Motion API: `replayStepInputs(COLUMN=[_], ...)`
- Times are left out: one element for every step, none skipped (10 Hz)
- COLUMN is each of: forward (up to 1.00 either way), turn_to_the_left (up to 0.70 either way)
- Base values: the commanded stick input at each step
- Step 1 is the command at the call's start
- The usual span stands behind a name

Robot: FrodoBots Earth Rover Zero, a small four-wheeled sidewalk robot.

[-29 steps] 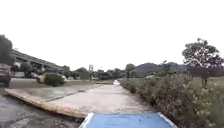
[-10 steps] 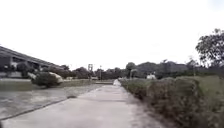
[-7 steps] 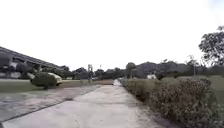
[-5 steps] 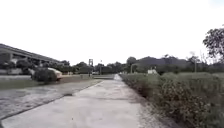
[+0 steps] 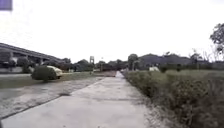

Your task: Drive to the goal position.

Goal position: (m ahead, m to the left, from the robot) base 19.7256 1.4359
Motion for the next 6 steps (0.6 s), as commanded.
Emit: replayStepInputs(forward=[0.50, 0.50, 0.50, 0.50, 0.50, 0.50], turn_to_the_left=[0.00, 0.00, 0.00, 0.00, 0.00, 0.00])
